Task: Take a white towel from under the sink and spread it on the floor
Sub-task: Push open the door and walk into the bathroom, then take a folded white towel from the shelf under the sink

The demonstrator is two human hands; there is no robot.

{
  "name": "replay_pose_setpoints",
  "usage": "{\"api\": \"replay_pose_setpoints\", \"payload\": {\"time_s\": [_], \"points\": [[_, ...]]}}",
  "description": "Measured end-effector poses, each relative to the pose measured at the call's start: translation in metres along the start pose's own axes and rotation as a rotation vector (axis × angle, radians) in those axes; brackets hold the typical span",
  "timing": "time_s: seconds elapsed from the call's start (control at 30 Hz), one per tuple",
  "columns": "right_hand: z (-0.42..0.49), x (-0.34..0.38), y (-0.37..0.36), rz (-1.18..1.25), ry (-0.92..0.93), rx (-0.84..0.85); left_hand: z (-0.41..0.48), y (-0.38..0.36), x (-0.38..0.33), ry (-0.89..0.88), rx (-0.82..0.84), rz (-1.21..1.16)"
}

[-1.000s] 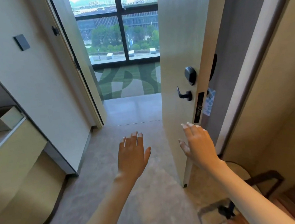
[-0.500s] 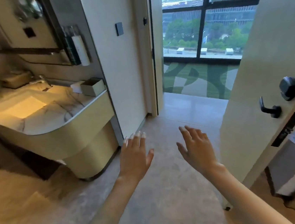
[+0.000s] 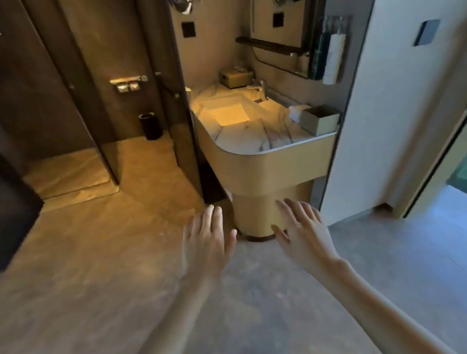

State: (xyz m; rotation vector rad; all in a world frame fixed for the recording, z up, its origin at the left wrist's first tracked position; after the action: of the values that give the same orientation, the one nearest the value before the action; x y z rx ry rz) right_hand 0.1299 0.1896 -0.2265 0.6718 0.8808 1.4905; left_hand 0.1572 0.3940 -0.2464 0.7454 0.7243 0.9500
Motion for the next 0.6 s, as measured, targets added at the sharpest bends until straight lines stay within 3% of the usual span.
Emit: {"api": "replay_pose_setpoints", "payload": {"time_s": [0.27,0.6], "points": [[0.03,0.063,-0.031,0.168,0.211,-0.066,-0.036,0.026,0.054,0.207,-0.018,0.169],[0.099,0.116,-0.079,0.228,0.269,-0.092,-0.012,0.019,0.133,0.282,-0.037,0.204]]}}
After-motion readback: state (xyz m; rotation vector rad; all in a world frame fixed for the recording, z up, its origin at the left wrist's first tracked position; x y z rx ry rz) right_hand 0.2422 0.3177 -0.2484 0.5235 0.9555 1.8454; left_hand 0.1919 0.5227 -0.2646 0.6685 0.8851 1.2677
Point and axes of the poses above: each hand's wrist, its own z-axis towards the middle knuckle, its own y-axis out of the back of the hand, x = y × z, the point moved 1 cm from there along z, towards the middle knuckle, and after that the axes turned 12 degrees about -z, right-handed, at the moved point
